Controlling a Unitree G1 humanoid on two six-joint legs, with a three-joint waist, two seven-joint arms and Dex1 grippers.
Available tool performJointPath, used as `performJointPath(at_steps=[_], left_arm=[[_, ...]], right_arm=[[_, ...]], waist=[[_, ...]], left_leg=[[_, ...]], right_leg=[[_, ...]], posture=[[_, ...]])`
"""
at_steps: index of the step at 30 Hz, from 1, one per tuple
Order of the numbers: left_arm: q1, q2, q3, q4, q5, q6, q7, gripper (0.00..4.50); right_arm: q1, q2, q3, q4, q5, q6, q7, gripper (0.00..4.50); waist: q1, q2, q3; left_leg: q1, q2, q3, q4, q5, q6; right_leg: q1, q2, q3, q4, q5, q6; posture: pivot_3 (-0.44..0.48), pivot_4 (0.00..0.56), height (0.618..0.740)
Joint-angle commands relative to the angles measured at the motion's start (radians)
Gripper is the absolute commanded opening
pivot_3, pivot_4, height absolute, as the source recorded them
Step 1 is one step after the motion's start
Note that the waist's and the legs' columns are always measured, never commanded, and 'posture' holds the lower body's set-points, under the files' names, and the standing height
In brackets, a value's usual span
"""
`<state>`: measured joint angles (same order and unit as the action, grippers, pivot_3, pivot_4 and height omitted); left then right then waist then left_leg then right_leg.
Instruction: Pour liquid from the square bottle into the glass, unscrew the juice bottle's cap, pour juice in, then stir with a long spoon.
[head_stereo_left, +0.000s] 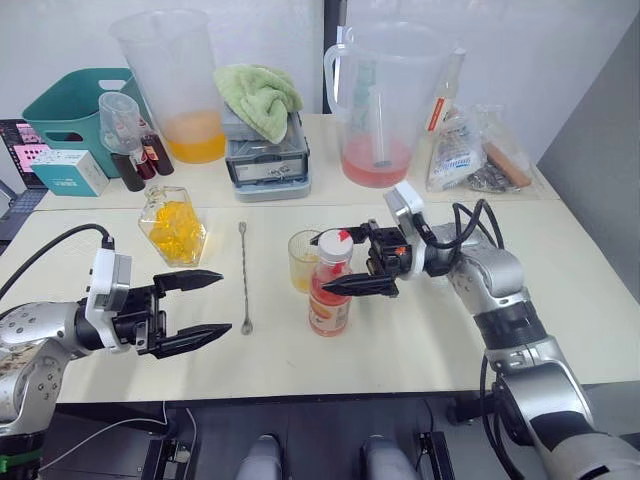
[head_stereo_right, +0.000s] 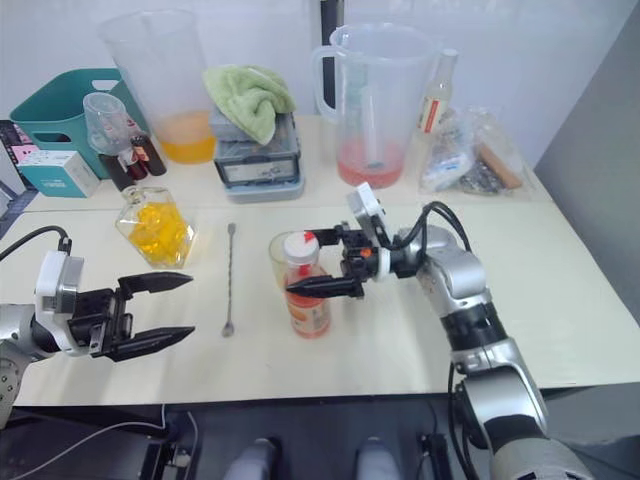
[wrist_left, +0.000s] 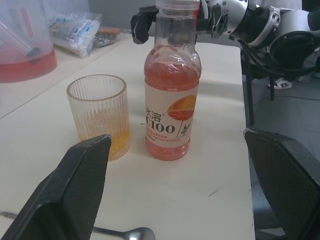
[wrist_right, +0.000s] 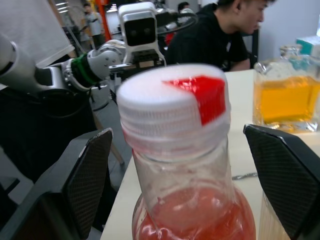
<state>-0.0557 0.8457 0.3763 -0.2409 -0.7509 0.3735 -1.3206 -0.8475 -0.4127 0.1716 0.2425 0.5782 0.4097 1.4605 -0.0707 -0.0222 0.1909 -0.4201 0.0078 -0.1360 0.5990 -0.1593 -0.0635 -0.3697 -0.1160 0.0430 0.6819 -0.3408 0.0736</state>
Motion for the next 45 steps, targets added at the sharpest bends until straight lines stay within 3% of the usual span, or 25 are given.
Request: performJointPath(at_steps=[1, 6, 9, 14, 18, 22, 27, 33, 40, 42, 45], left_arm=[[0.009, 0.023, 0.04, -0.036, -0.024, 0.004, 0.002, 4.5], [0.011, 0.028, 0.041, -0.039, -0.026, 0.007, 0.004, 4.5], [0.001, 0.024, 0.035, -0.036, -0.025, 0.01, 0.008, 4.5], [-0.015, 0.01, 0.013, -0.023, -0.013, 0.0, 0.009, 4.5], [-0.009, -0.003, 0.01, -0.027, -0.011, -0.006, 0.014, 4.5], [-0.003, -0.011, 0.011, -0.013, -0.003, -0.019, 0.01, 4.5], [-0.041, -0.007, -0.007, 0.019, 0.004, -0.02, 0.007, 4.5], [-0.087, 0.024, -0.015, 0.057, 0.002, 0.001, -0.019, 4.5], [-0.125, 0.042, -0.037, 0.077, 0.002, 0.016, -0.032, 4.5], [-0.132, 0.04, -0.044, 0.082, 0.003, 0.017, -0.032, 4.5], [-0.146, 0.035, -0.056, 0.09, 0.007, 0.014, -0.031, 4.5]], right_arm=[[-0.018, 0.013, -0.006, 0.045, -0.025, -0.056, 0.047, 3.69], [-0.018, 0.02, -0.024, 0.074, -0.045, -0.095, 0.053, 1.95], [-0.008, 0.024, -0.036, 0.07, -0.067, -0.127, 0.022, 1.38], [0.06, 0.022, -0.061, -0.099, -0.053, -0.09, -0.084, 1.38], [0.178, 0.04, -0.124, -0.486, 0.04, 0.127, -0.399, 1.38], [0.29, 0.085, -0.116, -0.821, -0.016, 0.349, -0.776, 1.37], [0.373, 0.193, -0.063, -1.026, -0.115, 0.533, -1.134, 1.37], [0.499, 0.329, -0.01, -1.09, -0.157, 0.535, -1.317, 1.37], [0.557, 0.302, 0.026, -1.104, -0.169, 0.496, -1.315, 1.37], [0.562, 0.286, 0.024, -1.108, -0.155, 0.492, -1.295, 2.4], [0.561, 0.241, -0.003, -1.12, -0.116, 0.481, -1.235, 3.43]], waist=[[0.001, 0.0, 0.0], [0.001, 0.0, 0.0], [0.001, 0.0, 0.0], [0.004, 0.0, 0.0], [0.004, 0.0, 0.0], [0.0, 0.0, 0.0], [0.004, 0.0, 0.0], [0.005, 0.0, 0.0], [0.004, 0.0, 0.0], [0.004, 0.0, 0.0], [0.004, 0.0, 0.0]], left_leg=[[0.0, 0.001, 0.0, 0.0, 0.0, 0.0], [0.0, 0.002, 0.0, 0.0, 0.0, 0.0], [0.0, 0.004, 0.0, 0.0, 0.0, 0.0], [0.0, 0.005, 0.0, 0.0, 0.0, 0.0], [-0.001, 0.006, 0.0, 0.0, 0.0, 0.0], [-0.002, 0.006, 0.0, 0.0, 0.0, 0.0], [-0.002, 0.007, 0.0, -0.001, 0.0, 0.0], [-0.002, 0.007, 0.0, -0.001, 0.0, 0.0], [-0.001, 0.007, 0.0, -0.001, 0.0, 0.0], [-0.001, 0.007, 0.0, -0.001, 0.0, 0.0], [-0.001, 0.007, 0.0, -0.001, 0.0, 0.0]], right_leg=[[0.0, 0.001, 0.0, 0.0, 0.0, 0.0], [0.0, 0.002, 0.0, 0.0, 0.001, -0.001], [-0.001, 0.004, 0.0, 0.0, 0.001, -0.001], [-0.001, 0.005, 0.0, 0.0, 0.001, -0.002], [-0.002, 0.005, 0.0, 0.001, 0.001, -0.003], [-0.004, 0.006, 0.0, 0.001, 0.002, -0.003], [-0.004, 0.007, 0.0, 0.002, 0.002, -0.003], [-0.005, 0.007, 0.001, 0.002, 0.002, -0.004], [-0.004, 0.007, 0.001, 0.002, 0.002, -0.004], [-0.004, 0.007, 0.001, 0.002, 0.002, -0.004], [-0.004, 0.007, 0.001, 0.002, 0.002, -0.004]], posture=[[0.0, 0.15, 0.74], [0.0, 0.15, 0.74], [0.0, 0.15, 0.74], [0.0, 0.15, 0.74], [0.0, 0.15, 0.74], [0.0, 0.15, 0.74], [0.0, 0.15, 0.74], [0.0, 0.15, 0.74], [0.0, 0.15, 0.74], [0.0, 0.15, 0.74], [0.0, 0.15, 0.74]])
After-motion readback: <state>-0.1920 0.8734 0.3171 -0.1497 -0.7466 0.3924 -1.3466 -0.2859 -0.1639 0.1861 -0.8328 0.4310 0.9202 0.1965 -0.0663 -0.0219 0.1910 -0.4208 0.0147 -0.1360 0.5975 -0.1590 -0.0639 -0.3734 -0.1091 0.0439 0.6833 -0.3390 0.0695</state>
